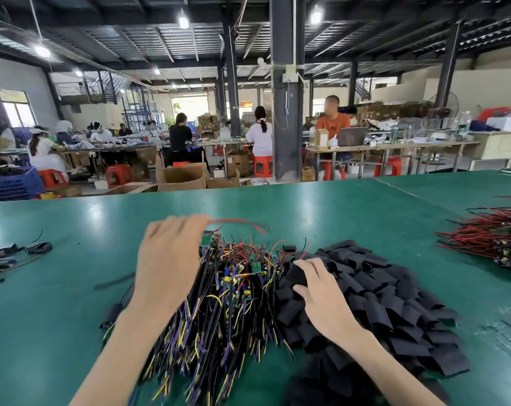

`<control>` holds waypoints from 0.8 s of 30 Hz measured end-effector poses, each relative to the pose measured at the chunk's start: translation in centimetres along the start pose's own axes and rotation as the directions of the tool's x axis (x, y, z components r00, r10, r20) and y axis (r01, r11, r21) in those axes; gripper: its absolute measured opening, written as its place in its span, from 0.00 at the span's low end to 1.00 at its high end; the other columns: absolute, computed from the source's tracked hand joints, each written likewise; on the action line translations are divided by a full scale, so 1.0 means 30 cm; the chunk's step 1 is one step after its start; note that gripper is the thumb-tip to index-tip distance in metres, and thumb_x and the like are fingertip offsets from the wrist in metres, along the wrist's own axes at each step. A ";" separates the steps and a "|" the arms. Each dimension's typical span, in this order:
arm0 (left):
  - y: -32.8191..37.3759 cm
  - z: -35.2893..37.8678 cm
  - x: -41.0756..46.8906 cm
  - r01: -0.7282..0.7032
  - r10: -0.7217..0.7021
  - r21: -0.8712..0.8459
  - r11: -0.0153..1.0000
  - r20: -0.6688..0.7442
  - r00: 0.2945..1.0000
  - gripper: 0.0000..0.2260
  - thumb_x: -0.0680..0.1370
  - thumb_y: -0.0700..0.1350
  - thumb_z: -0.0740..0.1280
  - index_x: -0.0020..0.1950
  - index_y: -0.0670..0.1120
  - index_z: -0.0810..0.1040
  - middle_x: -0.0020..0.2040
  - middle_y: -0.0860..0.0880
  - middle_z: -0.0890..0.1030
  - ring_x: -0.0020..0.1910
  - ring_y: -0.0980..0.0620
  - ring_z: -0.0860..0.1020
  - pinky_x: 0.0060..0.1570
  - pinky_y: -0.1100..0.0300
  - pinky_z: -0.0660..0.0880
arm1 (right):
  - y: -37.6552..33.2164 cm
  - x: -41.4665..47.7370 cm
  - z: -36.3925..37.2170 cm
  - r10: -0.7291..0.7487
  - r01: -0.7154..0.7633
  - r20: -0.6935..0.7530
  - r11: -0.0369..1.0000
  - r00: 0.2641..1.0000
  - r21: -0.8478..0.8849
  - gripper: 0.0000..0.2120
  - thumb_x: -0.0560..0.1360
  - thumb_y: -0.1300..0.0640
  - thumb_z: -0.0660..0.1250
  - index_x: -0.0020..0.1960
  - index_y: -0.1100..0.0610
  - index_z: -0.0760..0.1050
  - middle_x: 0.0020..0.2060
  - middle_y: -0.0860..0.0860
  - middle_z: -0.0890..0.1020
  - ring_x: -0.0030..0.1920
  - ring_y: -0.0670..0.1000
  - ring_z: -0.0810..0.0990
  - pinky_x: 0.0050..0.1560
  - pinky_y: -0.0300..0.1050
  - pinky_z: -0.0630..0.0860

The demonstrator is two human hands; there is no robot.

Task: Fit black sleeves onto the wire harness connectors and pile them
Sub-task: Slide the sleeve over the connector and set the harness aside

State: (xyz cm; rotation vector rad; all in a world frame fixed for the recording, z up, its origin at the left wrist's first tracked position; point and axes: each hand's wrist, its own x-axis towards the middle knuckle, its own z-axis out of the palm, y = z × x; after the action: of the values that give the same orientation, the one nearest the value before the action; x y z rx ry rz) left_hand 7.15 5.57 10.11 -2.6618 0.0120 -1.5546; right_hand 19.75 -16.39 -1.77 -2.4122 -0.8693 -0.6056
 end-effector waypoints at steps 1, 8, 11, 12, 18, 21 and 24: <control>-0.001 0.039 -0.042 -0.047 0.044 0.054 0.997 0.054 0.998 0.15 0.67 0.28 0.72 0.49 0.43 0.80 0.37 0.47 0.81 0.36 0.46 0.77 0.40 0.53 0.71 | -0.010 -0.008 -0.009 -0.001 0.002 -0.010 0.999 1.000 0.046 0.19 0.78 0.59 0.62 0.68 0.57 0.66 0.60 0.52 0.69 0.57 0.55 0.72 0.58 0.45 0.66; -0.013 0.220 -0.295 -0.061 0.062 -0.013 0.998 0.068 0.996 0.04 0.77 0.43 0.61 0.47 0.48 0.76 0.37 0.53 0.80 0.36 0.48 0.75 0.43 0.55 0.65 | -0.034 -0.051 -0.032 -0.016 0.013 0.021 0.993 1.000 0.118 0.18 0.78 0.59 0.62 0.67 0.57 0.66 0.61 0.50 0.69 0.58 0.53 0.72 0.59 0.42 0.66; 0.001 0.230 -0.327 0.041 -0.046 -0.077 0.996 -0.067 0.997 0.09 0.79 0.46 0.59 0.46 0.47 0.78 0.36 0.53 0.80 0.37 0.51 0.72 0.44 0.56 0.66 | -0.042 -0.061 -0.030 -0.018 0.012 0.049 0.993 0.999 0.118 0.18 0.78 0.59 0.63 0.66 0.57 0.67 0.59 0.51 0.71 0.58 0.54 0.72 0.61 0.44 0.66; 0.006 0.226 -0.329 0.058 -0.065 -0.085 0.995 -0.091 0.994 0.10 0.79 0.46 0.59 0.46 0.47 0.79 0.36 0.53 0.80 0.37 0.52 0.71 0.44 0.57 0.65 | -0.047 -0.066 -0.031 -0.016 0.009 0.054 0.992 0.998 0.123 0.18 0.78 0.59 0.63 0.66 0.57 0.67 0.59 0.51 0.71 0.58 0.54 0.71 0.61 0.45 0.66; 0.040 0.214 -0.332 0.077 -0.109 -0.246 0.966 -0.119 0.987 0.10 0.80 0.48 0.59 0.47 0.48 0.79 0.34 0.55 0.79 0.33 0.55 0.69 0.46 0.60 0.64 | -0.078 -0.079 -0.036 0.025 -0.044 0.075 0.966 0.997 0.254 0.18 0.77 0.61 0.64 0.66 0.56 0.68 0.57 0.50 0.71 0.58 0.52 0.71 0.61 0.44 0.67; 0.042 0.215 -0.333 0.069 -0.104 -0.266 0.962 -0.121 0.987 0.10 0.80 0.49 0.59 0.47 0.48 0.79 0.35 0.56 0.78 0.33 0.56 0.68 0.47 0.61 0.62 | -0.094 -0.077 -0.047 0.048 -0.063 0.053 0.935 0.997 0.348 0.18 0.76 0.64 0.65 0.65 0.57 0.69 0.57 0.47 0.71 0.57 0.48 0.72 0.60 0.40 0.67; 0.044 0.215 -0.334 0.092 -0.126 -0.268 0.959 -0.114 0.985 0.13 0.81 0.49 0.58 0.46 0.46 0.80 0.35 0.56 0.78 0.33 0.55 0.68 0.46 0.60 0.63 | -0.106 -0.077 -0.054 0.047 -0.068 0.063 0.916 0.997 0.394 0.18 0.76 0.64 0.65 0.65 0.56 0.69 0.55 0.44 0.71 0.51 0.41 0.72 0.56 0.33 0.67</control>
State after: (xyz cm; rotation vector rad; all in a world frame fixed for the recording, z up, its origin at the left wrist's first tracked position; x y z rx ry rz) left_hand 7.87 4.93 -1.84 -2.7918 0.0833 -1.8813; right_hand 15.62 -16.25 -0.83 -2.0820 -0.8459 -0.3072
